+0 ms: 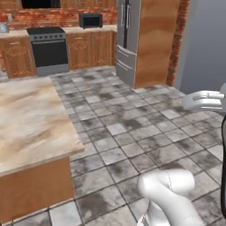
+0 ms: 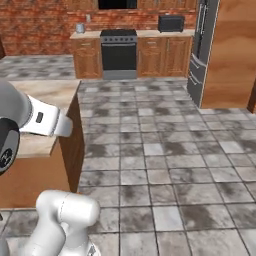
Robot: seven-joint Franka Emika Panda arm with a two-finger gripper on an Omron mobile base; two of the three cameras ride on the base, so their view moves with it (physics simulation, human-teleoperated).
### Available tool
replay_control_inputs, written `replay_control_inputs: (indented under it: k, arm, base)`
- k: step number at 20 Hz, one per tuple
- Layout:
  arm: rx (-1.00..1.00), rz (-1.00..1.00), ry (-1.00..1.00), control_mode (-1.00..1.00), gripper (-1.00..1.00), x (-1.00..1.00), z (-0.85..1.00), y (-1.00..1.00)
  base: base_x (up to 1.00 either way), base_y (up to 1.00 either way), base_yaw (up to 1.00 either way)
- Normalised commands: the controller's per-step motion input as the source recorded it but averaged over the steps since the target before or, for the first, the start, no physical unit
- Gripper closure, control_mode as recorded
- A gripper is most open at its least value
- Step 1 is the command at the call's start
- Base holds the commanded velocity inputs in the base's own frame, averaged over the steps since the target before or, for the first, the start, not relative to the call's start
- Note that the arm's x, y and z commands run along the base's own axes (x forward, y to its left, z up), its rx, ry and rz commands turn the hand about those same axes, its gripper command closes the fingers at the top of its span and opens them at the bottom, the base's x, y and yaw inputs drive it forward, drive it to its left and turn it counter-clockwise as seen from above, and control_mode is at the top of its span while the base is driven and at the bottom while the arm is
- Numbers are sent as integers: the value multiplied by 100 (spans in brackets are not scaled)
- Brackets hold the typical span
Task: Take the smaller bowl and place it next to the appetizer plate on the dining counter , and place the larger bowl next to the plate with cooked food.
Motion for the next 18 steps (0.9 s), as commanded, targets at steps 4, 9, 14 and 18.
replay_control_inputs:
  k: [4, 9, 14, 18]
  arm:
    - [0, 0, 0, 100, -100, 0, 0, 0]
    - [0, 0, 0, 100, -100, 0, 0, 0]
    - [0, 0, 0, 100, -100, 0, 0, 0]
    - [0, 0, 0, 100, -100, 0, 0, 0]
  base:
    - [87, -97, -2]
    - [100, -55, 0]
    - [100, -29, 4]
    - [100, -9, 5]
